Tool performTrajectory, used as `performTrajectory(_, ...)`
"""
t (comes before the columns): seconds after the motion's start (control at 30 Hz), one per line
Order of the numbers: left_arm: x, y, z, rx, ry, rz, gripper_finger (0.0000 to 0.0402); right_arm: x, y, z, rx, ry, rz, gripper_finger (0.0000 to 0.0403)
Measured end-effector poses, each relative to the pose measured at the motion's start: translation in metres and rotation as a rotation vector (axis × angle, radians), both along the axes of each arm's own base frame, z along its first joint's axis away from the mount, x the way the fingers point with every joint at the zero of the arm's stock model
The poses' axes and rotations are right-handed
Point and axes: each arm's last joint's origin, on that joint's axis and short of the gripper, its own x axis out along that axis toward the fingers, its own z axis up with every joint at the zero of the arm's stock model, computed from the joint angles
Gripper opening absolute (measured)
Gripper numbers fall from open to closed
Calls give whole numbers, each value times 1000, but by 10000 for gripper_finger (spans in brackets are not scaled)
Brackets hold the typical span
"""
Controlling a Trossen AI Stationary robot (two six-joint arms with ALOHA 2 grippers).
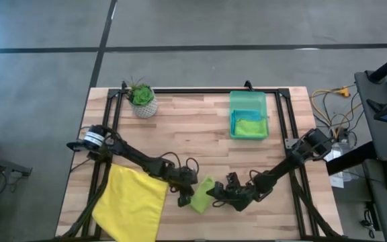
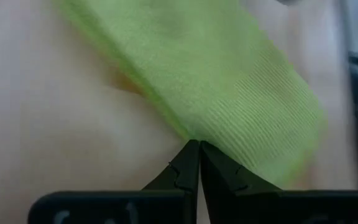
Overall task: Fold microfiber towels
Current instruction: Put the light green towel into the container
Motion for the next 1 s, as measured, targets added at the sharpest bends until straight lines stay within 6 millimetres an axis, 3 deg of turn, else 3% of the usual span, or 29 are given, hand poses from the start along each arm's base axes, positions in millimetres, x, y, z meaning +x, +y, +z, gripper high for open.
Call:
performTrajectory(0.37,5,-4,6,-67,-66,-22,0,9,-17,-1,-91,0,24,343)
performTrajectory(0.57,-2,0,-1,-40,19,-12,0,5,-8,2,-107,-7,73,343)
performTrajectory(1.0,1,5,-1,-38,-4,77,0,-5,10,2,-59,15,122,338)
